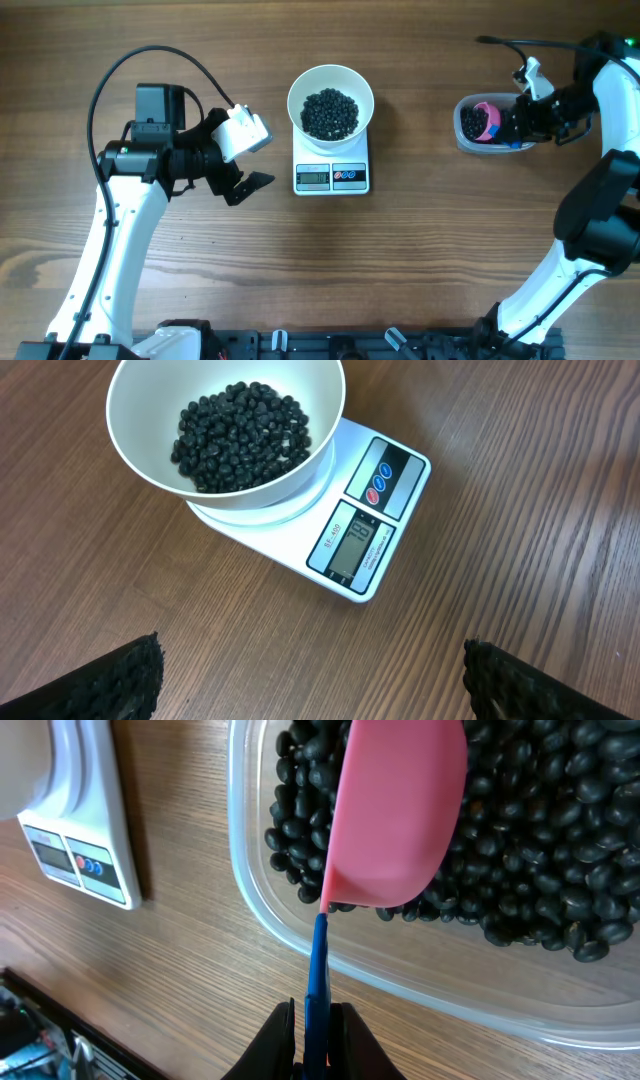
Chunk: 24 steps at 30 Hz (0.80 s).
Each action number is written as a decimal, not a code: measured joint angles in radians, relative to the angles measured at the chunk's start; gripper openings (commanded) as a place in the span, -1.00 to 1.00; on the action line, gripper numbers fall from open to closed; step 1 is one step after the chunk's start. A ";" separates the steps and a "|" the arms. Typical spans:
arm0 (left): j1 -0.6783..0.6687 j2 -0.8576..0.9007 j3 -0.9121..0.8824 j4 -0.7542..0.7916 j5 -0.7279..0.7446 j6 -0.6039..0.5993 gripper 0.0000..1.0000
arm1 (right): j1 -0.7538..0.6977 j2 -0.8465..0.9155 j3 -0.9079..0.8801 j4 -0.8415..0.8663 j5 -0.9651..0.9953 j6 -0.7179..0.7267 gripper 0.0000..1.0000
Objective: Scoop item into bowl and weigh 150g on scale
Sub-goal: 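Scoop a small amount of beans with the right gripper, then move the scoop over the white bowl and tip beans in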
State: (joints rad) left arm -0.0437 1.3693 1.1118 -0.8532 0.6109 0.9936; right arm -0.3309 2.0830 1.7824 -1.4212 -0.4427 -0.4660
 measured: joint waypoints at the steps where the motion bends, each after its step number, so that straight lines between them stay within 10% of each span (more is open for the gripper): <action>1: 0.000 0.000 0.000 0.000 0.000 0.000 1.00 | -0.007 0.000 0.000 0.000 -0.012 0.000 -0.91; 24: 0.000 0.000 0.000 0.000 0.000 0.000 1.00 | -0.201 0.006 0.035 -0.163 -0.377 -0.188 -0.91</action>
State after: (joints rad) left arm -0.0437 1.3693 1.1114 -0.8532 0.6113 0.9936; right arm -0.5320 2.0892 1.8172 -1.5845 -0.8196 -0.6537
